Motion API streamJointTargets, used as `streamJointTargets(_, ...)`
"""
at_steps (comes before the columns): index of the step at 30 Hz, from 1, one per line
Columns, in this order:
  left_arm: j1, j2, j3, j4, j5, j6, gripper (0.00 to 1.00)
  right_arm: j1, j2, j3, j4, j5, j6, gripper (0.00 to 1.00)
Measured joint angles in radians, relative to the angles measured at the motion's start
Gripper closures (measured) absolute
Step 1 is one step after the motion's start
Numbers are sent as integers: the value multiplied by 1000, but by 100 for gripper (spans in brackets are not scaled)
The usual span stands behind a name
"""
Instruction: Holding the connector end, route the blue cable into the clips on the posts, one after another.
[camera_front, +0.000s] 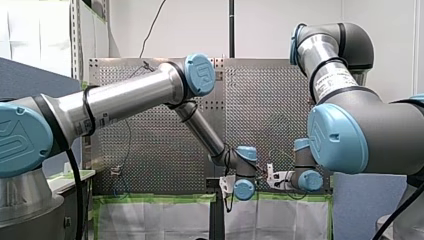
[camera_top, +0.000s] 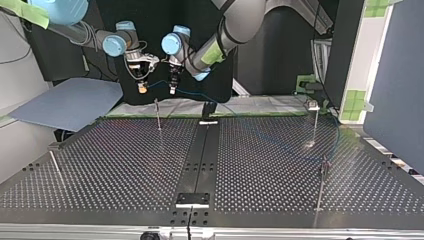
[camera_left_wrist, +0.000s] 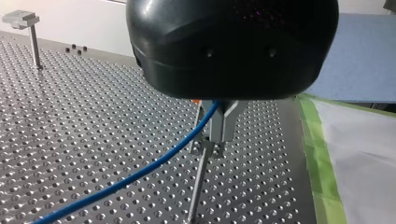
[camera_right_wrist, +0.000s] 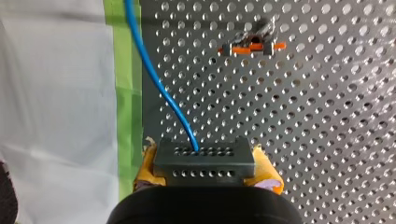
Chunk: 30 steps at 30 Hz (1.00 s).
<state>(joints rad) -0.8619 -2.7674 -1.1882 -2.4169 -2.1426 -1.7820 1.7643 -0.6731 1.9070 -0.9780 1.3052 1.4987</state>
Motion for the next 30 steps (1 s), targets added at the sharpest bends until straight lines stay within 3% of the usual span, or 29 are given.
streamJointTargets(5,-5,-38,32,8,-10,13,100,-13,2,-1,-18,-50,-11,100)
streamJointTargets(12,9,-54,58,16,-13,31,100,-37,2,-17,-65,-110,27,100)
streamJointTargets(16,16,-54,70,24,-8,35,100,-65,3,-20,-73,-145,32,100)
streamJointTargets(23,17,-77,103,39,8,36,100,-135,4,-20,-58,-216,11,100)
streamJointTargets(30,15,-108,149,46,15,32,100,-160,7,-20,-57,-280,20,100)
